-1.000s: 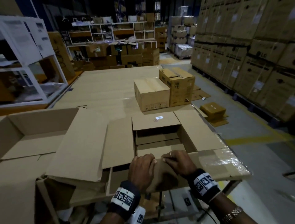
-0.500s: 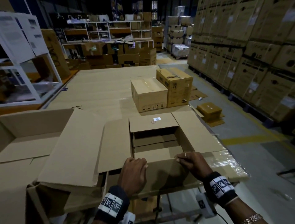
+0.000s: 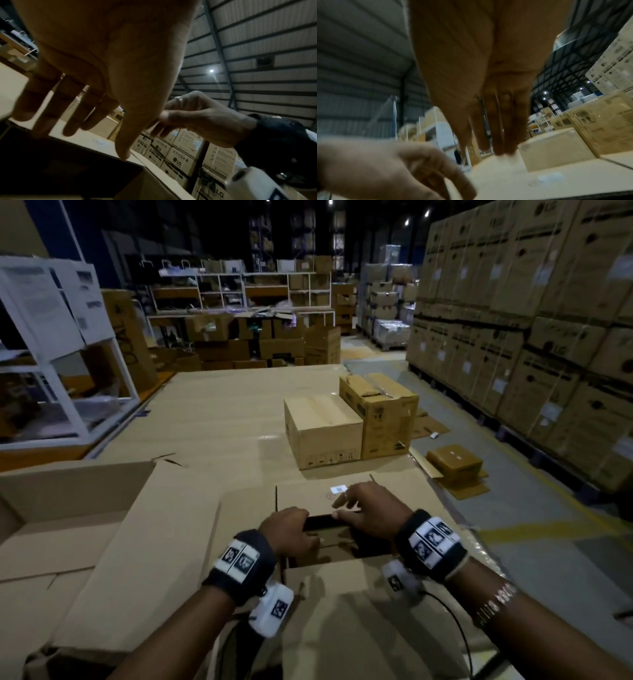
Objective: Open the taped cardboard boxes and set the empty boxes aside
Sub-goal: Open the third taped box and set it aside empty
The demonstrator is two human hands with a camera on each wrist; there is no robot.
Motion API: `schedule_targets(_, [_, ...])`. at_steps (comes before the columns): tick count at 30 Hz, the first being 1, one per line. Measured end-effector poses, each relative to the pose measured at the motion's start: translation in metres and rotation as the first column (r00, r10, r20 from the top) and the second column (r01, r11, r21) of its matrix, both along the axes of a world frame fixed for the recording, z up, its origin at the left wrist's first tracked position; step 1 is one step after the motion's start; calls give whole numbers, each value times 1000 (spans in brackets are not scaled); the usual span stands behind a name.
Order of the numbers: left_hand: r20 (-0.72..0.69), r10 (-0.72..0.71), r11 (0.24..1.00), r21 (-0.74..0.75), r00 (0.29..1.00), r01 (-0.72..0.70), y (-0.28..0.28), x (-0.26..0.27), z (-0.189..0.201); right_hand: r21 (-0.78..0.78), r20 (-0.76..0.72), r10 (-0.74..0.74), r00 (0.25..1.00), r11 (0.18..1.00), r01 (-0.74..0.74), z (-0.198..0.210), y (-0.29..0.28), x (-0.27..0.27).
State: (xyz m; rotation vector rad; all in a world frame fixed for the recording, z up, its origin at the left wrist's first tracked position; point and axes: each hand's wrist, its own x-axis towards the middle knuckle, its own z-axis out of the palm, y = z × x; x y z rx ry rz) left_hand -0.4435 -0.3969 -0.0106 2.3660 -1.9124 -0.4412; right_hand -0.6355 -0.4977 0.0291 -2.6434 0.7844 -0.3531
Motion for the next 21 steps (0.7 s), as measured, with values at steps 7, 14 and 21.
schedule_targets(7, [77,-46,950,311,996,20,-31,1,-20,135,-559,125,820,989,-58,-48,-38,30])
schedule_targets(14, [249,102,993,-76,963,-85,-79,44,14,3,-250,98,963,995,-100,-21,-111,51])
schedule_targets(21, [175,124,986,-134,977,-101,-147,60,-18,13,-161,58,985,998,-56,-74,-169,115])
